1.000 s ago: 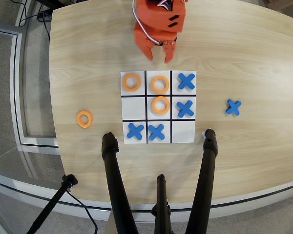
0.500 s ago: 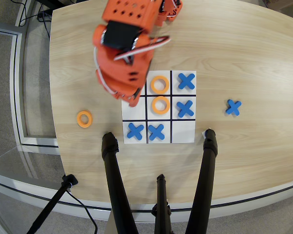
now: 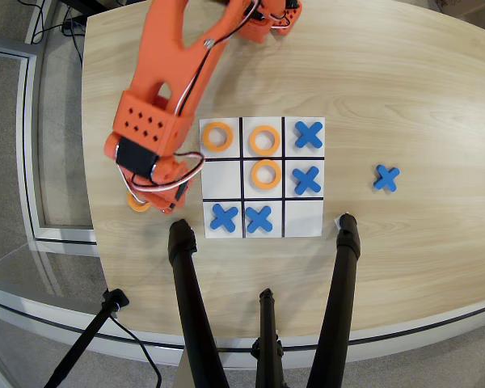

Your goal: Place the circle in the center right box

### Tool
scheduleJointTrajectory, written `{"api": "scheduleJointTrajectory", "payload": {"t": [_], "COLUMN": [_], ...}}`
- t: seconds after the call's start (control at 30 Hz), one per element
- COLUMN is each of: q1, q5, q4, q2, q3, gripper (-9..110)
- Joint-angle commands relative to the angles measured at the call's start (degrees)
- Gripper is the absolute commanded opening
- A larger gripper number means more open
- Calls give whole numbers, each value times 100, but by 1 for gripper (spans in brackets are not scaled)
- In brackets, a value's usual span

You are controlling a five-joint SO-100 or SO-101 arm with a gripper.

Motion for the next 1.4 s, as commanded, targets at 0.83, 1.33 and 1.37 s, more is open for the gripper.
{"api": "scheduleJointTrajectory", "payload": {"t": [0.83, 1.33, 1.37], "q1": [237, 334, 352], "q5": [-457, -686, -686], "q4": [826, 984, 1072], "q2": [-3111, -3103, -3103], "q3": [-3832, -2997, -2997], "gripper": [13, 11, 8]}}
